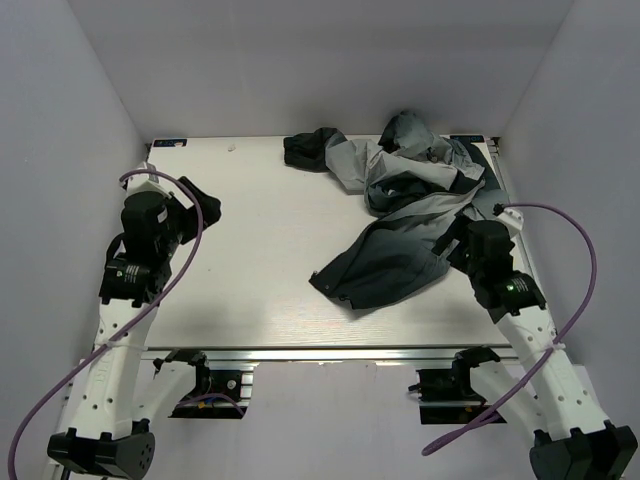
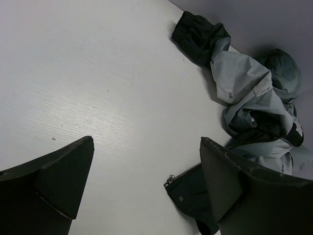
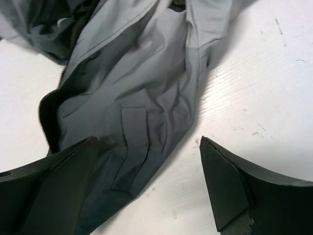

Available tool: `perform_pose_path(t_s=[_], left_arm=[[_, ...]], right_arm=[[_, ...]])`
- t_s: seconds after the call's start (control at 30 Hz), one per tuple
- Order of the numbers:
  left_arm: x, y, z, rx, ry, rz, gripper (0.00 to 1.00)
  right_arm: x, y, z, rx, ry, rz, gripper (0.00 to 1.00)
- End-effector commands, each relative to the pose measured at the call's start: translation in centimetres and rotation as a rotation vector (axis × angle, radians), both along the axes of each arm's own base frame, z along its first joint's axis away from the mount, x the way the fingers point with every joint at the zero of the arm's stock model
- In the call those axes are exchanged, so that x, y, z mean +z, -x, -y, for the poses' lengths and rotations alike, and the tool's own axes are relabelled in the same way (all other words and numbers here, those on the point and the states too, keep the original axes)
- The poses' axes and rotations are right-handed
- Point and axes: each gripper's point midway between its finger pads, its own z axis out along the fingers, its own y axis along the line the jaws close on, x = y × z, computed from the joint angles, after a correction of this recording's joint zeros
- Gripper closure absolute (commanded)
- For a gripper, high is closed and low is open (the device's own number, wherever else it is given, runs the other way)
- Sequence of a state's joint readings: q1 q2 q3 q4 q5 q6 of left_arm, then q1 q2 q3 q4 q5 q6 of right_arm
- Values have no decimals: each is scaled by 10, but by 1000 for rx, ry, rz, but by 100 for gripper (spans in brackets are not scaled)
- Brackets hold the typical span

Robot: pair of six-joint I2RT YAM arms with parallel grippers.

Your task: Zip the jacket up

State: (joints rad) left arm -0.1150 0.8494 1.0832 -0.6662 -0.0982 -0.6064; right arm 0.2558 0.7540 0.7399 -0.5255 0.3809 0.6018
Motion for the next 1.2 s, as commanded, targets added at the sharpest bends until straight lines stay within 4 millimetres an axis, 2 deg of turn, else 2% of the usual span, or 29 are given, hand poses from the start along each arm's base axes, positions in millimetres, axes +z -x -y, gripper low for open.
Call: perform_pose_path(t_s=[0.0,0.03,0.13,0.17,0.2,0.23,0.27,0.3,0.33,0.37,0.4,0.43,0.47,0.53,0.57,0.63,0.67,0.73,0.77,0.8,0.83,0.93,0.97,1.0,1.03,1.07,1.1,1.13,1.17], left_arm=[[-3,-7,2,-23,-24,-2,2],[-7,-9,4,-32,-19,-8,2],[-20,-18,12,-67,-9,-46,2],[-24,-19,13,-71,-9,-66,2],[-27,-20,13,-70,-11,-78,2],[-33,-24,13,-67,-9,-93,2],[-37,-25,13,-64,-7,-100,2],[-40,-27,13,-64,-3,-103,2],[-43,-31,18,-84,8,-101,2],[-44,-33,21,-97,13,-95,2],[-44,-35,28,-132,29,-92,2],[-39,-38,35,-170,47,-71,2],[-42,-42,38,-180,54,-79,2],[-43,-47,42,-196,72,-70,2],[-47,-49,45,-207,81,-79,2],[-47,-52,50,-227,90,-74,2],[-48,-52,52,-236,96,-76,2],[-51,-56,54,-244,100,-78,2],[-54,-57,54,-247,101,-84,2],[-56,-57,54,-243,100,-92,2],[-60,-57,52,-237,94,-101,2],[-63,-58,47,-205,81,-114,2],[-63,-58,46,-200,80,-114,2],[-63,-58,46,-200,80,-114,2],[-63,-58,46,-202,84,-116,2],[-62,-57,47,-209,84,-115,2],[-61,-57,48,-211,88,-112,2],[-60,-56,49,-216,90,-112,2],[-59,-54,49,-221,92,-111,2]], right_arm=[[11,-9,12,-80,31,-9,11],[8,-10,12,-103,22,-28,11],[2,-29,-2,-20,28,-34,11],[-4,-43,-12,56,51,-51,11],[-8,-49,-12,51,53,-77,11],[8,-63,-14,50,50,-60,11],[-7,-76,-13,43,75,-127,11],[-6,-87,-8,17,78,-139,11],[-2,-111,-7,5,72,-141,11],[1,-126,-10,27,44,-133,11],[1,-144,3,-6,15,-127,11],[-26,-159,7,-22,-9,-209,11],[-4,-184,10,-35,-54,-170,11],[-16,-204,31,-129,-78,-232,11],[-24,-230,35,-147,-74,-238,10],[-34,-250,34,-151,-83,-257,11],[-40,-273,34,-161,-85,-255,11],[-47,-291,37,-186,-90,-270,11],[-84,-289,40,-213,-68,-379,11],[-65,-309,43,-227,-64,-329,11],[-94,-311,46,-244,-51,-387,11],[-117,-308,45,-225,-38,-437,11],[-122,-312,38,-192,-65,-416,13],[-127,-311,32,-158,-82,-416,18],[-136,-300,24,-104,-93,-433,42],[-136,-299,7,29,-124,-421,68],[-126,-309,-8,131,-129,-344,92],[-117,-296,-25,223,-140,-330,100],[-109,-288,-55,351,-98,-311,100]])
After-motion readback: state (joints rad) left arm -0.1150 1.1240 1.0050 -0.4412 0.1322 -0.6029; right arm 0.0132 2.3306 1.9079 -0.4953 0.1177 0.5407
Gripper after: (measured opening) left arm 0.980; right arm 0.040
